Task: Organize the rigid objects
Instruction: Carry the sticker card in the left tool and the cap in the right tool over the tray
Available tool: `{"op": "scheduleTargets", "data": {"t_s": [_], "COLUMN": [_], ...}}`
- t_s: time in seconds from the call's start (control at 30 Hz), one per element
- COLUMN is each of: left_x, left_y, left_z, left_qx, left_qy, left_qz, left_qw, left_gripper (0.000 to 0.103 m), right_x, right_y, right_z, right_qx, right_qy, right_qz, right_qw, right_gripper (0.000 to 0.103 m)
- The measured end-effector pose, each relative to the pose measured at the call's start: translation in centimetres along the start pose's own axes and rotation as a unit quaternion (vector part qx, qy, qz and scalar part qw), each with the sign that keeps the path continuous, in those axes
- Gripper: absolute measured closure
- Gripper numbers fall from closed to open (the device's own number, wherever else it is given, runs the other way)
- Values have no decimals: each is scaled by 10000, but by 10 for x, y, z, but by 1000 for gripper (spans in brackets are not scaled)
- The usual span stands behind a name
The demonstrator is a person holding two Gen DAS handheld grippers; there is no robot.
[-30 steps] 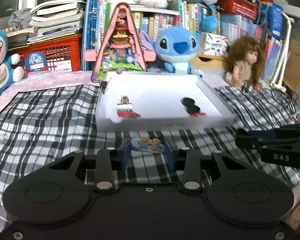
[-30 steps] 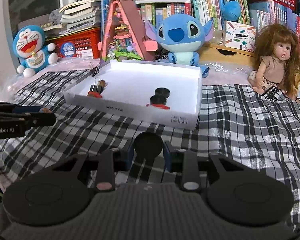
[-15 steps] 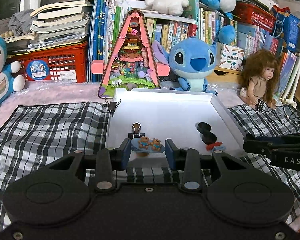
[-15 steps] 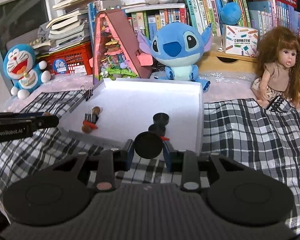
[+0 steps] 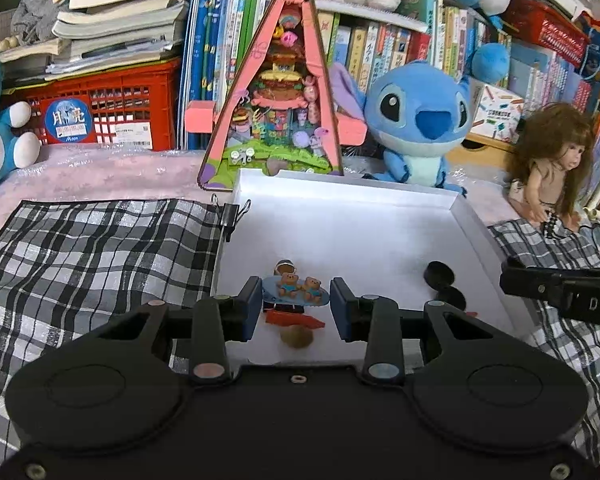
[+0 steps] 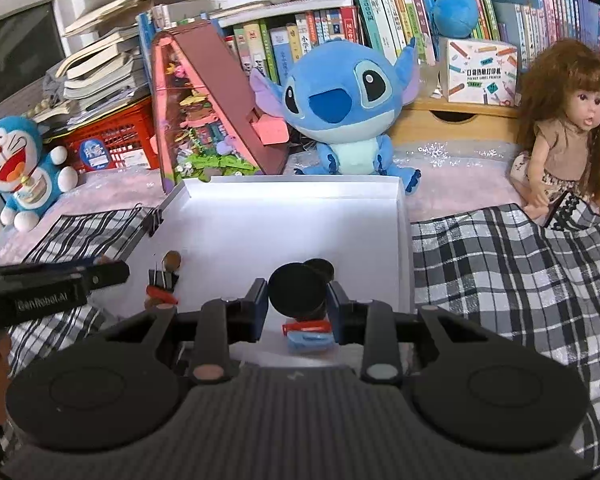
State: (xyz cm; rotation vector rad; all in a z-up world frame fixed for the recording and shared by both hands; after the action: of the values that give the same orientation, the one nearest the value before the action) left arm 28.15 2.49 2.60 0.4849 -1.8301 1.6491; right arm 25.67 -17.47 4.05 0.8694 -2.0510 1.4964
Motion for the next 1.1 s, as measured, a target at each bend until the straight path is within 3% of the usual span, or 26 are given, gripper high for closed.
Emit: {"op": "scheduleTargets", "data": {"t_s": [0.57,1.1], "left_x": [-53,-102], "left_y": [-28,-31], "left_z": [-22,-15], "left_qx": [221,177], "left_qy": [-72,-110], "left_qz": [-347,-652], "left_qw": [9991,9977], "left_gripper": [68,68], "right_x": [-54,-116], "right_y": [-30,-29], "right_z": [1,0], "right_qx": [-244,-30], "right_qy": [300,718], "right_qz": [-255,-578], "right_qw": [9989,9957], "right_gripper": [66,66]}}
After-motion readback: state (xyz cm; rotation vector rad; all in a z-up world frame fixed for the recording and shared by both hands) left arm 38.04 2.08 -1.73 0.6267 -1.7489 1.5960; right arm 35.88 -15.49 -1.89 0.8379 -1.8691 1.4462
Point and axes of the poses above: each gripper's, at about its wrist camera, not at the fingertips, and x roughly against the way its jaws point, z to its right, y to its underside, the point moved 6 cm from there along -x, roughly the way its jaws point, and after that the axes turned 11 degrees about -x, right-handed, at the moved point
